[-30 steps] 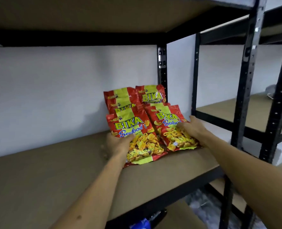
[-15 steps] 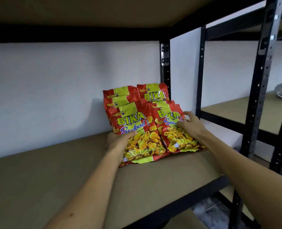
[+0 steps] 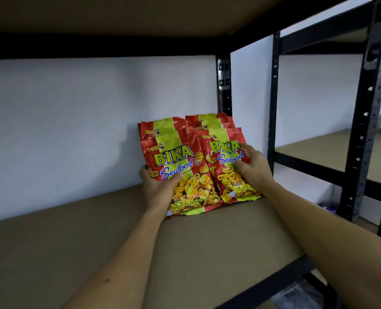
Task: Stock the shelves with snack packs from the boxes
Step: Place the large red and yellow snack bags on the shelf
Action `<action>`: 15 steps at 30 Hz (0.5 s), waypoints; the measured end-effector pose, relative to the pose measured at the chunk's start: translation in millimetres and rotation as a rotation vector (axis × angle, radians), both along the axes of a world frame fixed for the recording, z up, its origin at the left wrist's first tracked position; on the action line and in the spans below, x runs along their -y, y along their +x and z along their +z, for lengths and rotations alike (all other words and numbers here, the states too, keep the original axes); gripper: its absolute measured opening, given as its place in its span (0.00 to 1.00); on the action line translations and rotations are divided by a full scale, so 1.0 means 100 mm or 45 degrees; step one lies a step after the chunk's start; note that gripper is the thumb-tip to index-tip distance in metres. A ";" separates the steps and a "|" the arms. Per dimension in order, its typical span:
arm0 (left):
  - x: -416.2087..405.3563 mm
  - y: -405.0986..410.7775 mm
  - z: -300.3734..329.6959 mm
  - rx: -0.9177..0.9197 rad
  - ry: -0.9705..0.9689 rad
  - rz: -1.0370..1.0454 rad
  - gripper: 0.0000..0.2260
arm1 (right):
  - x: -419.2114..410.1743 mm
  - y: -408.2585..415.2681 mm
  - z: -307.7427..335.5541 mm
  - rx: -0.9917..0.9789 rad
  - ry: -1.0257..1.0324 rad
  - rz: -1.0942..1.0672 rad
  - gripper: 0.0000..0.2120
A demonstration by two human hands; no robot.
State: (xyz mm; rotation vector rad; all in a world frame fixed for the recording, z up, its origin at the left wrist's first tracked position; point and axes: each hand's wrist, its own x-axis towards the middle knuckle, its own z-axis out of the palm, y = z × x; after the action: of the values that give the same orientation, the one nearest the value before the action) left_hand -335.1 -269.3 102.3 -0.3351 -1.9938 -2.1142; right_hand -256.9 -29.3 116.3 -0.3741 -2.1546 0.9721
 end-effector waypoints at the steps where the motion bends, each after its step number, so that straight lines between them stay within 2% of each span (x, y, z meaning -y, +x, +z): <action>1: -0.01 -0.02 0.01 -0.040 -0.072 0.055 0.35 | -0.02 -0.05 0.01 0.050 0.049 -0.024 0.30; 4: -0.05 -0.07 0.05 -0.170 -0.337 0.217 0.42 | -0.06 -0.19 0.00 0.046 0.402 -0.261 0.23; 7: -0.16 -0.12 0.13 -0.265 -0.791 0.429 0.34 | -0.10 -0.35 0.02 -0.010 0.777 -0.439 0.14; 10: -0.27 -0.17 0.11 -0.245 -0.923 0.464 0.26 | -0.17 -0.44 -0.04 0.020 0.711 -0.327 0.13; 13: -0.26 -0.27 0.02 -0.233 -0.862 0.376 0.26 | -0.19 -0.43 -0.10 -0.006 0.518 -0.155 0.18; 15: -0.24 -0.35 -0.02 -0.256 -0.811 0.303 0.27 | -0.17 -0.41 -0.10 -0.034 0.520 -0.137 0.22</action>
State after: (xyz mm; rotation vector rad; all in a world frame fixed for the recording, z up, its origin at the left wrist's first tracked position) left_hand -370.5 -245.0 100.8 -0.3665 -2.3891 -1.2163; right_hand -298.2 -12.5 105.9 -0.2706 -2.2158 0.4568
